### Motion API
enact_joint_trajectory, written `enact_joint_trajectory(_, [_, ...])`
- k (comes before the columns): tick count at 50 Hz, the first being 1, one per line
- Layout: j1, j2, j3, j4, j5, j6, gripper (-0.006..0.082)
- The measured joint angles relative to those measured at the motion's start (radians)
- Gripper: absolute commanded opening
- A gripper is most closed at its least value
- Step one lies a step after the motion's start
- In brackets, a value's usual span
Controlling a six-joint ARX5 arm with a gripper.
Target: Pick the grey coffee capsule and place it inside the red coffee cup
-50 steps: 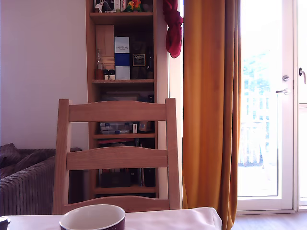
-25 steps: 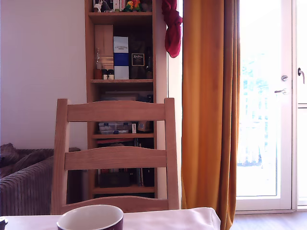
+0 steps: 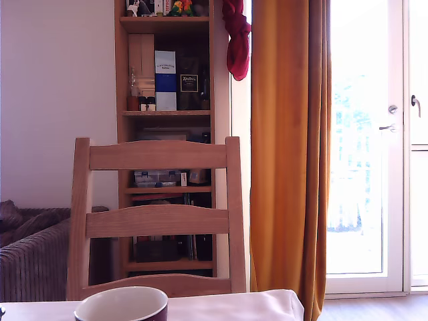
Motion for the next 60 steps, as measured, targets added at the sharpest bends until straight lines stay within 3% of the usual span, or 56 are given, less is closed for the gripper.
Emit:
enact_joint_trajectory(3, [0.000,0.068,0.000,0.034,-0.001,0.000,0.0003])
enact_joint_trajectory(5, [-0.001,0.116,0.001,0.055,0.000,0.000,0.0071])
enact_joint_trajectory(11, [-0.001,0.262,0.028,0.086,0.000,0.000,0.0507])
enact_joint_trajectory(15, [-0.001,0.358,0.066,0.105,0.000,0.000,0.0646])
enact_joint_trajectory(41, [-0.050,0.973,0.401,0.056,-0.054,0.090,0.0704])
enact_joint_trajectory(49, [-0.063,1.106,0.492,0.018,-0.127,0.137,0.0704])
enact_joint_trajectory(60, [-0.066,1.228,0.565,0.011,-0.150,0.158,0.0704])
